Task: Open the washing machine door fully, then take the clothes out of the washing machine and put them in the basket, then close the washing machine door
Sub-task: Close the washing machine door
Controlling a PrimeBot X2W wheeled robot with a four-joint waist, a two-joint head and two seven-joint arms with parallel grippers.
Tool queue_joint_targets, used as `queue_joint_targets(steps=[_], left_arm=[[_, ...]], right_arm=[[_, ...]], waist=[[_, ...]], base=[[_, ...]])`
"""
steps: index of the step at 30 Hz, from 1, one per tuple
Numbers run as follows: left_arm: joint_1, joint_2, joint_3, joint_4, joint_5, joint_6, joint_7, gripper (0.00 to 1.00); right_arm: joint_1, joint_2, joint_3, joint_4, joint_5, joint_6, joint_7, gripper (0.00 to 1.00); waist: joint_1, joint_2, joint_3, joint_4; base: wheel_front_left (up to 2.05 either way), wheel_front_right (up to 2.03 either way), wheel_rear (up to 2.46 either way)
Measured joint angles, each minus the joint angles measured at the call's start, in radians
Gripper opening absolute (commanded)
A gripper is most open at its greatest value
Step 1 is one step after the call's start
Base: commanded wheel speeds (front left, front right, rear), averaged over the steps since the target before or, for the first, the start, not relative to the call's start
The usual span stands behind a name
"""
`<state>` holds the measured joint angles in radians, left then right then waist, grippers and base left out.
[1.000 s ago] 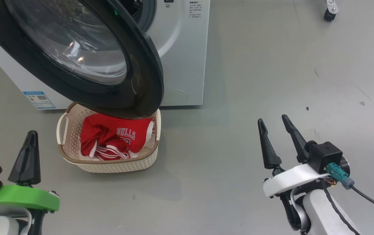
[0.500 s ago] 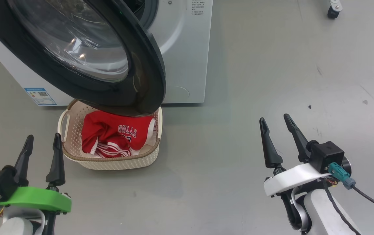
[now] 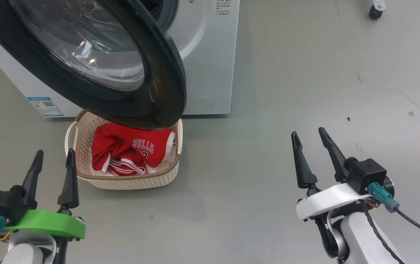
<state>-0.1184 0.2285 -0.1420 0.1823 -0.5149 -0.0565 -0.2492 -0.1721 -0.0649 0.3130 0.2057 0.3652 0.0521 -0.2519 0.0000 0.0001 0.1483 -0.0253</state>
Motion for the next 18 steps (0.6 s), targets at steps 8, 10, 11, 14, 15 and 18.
queue_joint_targets(steps=[8, 10, 11, 14, 15, 18], left_arm=[[0.000, -0.023, 0.011, -0.008, 0.016, -0.002, 0.000, 1.00], [0.000, -0.025, 0.014, -0.010, 0.023, -0.002, 0.000, 1.00], [0.000, -0.026, 0.016, -0.011, 0.028, -0.002, 0.000, 1.00], [0.000, -0.030, 0.020, -0.012, 0.043, -0.003, 0.000, 1.00], [0.000, -0.033, 0.022, -0.012, 0.043, -0.003, 0.000, 1.00], [0.000, -0.039, 0.029, -0.013, 0.044, -0.004, 0.000, 1.00]], right_arm=[[0.000, 0.001, -0.005, 0.000, -0.006, 0.008, 0.000, 1.00], [0.000, 0.002, -0.005, 0.000, -0.006, 0.008, 0.000, 1.00], [0.000, 0.002, -0.005, 0.000, -0.006, 0.008, 0.000, 1.00], [0.000, 0.002, -0.005, 0.000, -0.007, 0.008, 0.000, 1.00], [0.000, 0.002, -0.005, 0.000, -0.007, 0.008, 0.000, 1.00], [0.000, 0.002, -0.005, 0.000, -0.007, 0.008, 0.000, 1.00]], waist=[[0.0000, 0.0000, -0.003, 0.002], [0.0000, 0.0000, -0.004, 0.003], [0.0000, 0.0000, -0.005, 0.003], [0.0000, 0.0000, -0.008, 0.003], [0.0000, 0.0000, -0.009, 0.003], [0.0000, 0.0000, -0.011, 0.003]], base=[[0.00, 0.00, 0.00], [0.00, 0.00, 0.00], [0.00, 0.00, 0.00], [0.00, 0.00, 0.00], [0.00, 0.00, 0.00], [0.00, 0.00, 0.00]])
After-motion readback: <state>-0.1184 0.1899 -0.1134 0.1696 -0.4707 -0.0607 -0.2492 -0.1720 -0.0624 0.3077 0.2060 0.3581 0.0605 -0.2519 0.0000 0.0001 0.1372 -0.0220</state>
